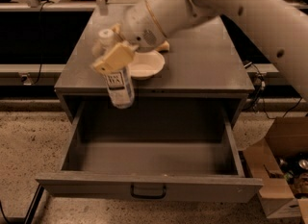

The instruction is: Place blue plastic bottle into top drawer

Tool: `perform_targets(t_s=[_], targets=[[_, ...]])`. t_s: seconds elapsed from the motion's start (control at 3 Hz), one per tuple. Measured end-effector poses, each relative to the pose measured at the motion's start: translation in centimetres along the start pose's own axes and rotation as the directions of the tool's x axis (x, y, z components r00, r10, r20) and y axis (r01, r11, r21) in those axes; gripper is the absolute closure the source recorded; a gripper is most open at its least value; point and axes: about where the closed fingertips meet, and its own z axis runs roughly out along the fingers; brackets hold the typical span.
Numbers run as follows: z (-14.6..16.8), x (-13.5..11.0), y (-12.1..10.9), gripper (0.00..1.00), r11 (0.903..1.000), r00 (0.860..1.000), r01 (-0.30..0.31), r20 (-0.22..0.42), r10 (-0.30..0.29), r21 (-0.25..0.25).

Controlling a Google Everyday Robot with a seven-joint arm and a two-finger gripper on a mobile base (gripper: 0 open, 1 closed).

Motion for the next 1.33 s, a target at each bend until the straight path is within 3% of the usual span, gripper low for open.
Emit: perform_targets(t_s=[0.33, 0.67, 1.0, 1.33], targets=[[1.5, 3.1, 1.6, 1.0, 0.996, 0.988, -0.088, 0.129, 0.085, 0.018], [1.7, 7.2, 3.9, 1.0, 0.9842, 0.968, -0.157, 0.211, 0.136, 0.083], [0.6, 12.5, 5.9, 1.0, 0.9627, 0.953, -0.226, 0.238, 0.187, 0.149], [0.2, 17.1, 5.7, 1.0, 0.946, 0.948, -0.26, 0.236, 0.212, 0.194]])
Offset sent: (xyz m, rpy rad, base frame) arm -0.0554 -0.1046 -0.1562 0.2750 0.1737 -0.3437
